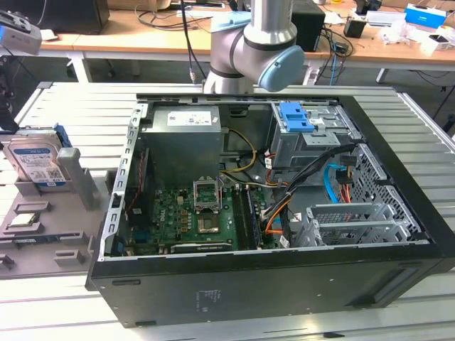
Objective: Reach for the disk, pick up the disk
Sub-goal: 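Pick up the disk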
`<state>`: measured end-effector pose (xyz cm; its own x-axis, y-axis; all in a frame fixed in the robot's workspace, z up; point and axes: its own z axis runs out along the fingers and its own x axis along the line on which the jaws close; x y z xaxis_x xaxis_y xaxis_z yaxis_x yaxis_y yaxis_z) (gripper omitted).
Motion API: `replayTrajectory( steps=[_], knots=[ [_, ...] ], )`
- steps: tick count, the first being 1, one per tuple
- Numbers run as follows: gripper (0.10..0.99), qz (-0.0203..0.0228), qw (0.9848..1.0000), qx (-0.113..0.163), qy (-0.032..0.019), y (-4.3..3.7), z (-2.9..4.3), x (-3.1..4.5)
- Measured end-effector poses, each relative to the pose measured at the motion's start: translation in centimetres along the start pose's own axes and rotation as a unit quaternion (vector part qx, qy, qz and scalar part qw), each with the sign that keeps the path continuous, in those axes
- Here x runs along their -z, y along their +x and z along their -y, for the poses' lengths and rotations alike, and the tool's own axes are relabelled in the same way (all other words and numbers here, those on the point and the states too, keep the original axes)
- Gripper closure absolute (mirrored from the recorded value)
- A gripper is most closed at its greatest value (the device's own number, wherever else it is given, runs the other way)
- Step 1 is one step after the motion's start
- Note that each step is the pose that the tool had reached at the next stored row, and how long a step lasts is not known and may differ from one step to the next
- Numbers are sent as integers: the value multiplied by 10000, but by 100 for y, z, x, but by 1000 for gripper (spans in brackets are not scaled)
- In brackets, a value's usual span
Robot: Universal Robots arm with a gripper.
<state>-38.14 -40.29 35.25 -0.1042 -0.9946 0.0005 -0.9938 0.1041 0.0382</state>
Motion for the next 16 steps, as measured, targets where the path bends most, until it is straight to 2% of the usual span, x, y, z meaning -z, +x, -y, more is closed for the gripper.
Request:
replayTrajectory(
  steps=[9,13,16],
  knots=[
    [604,0,10000,0,0,-153,-16,-1],
    [604,0,10000,-1,0,-275,-29,-1],
    [604,0,10000,0,1,-338,-39,-8]
  ],
)
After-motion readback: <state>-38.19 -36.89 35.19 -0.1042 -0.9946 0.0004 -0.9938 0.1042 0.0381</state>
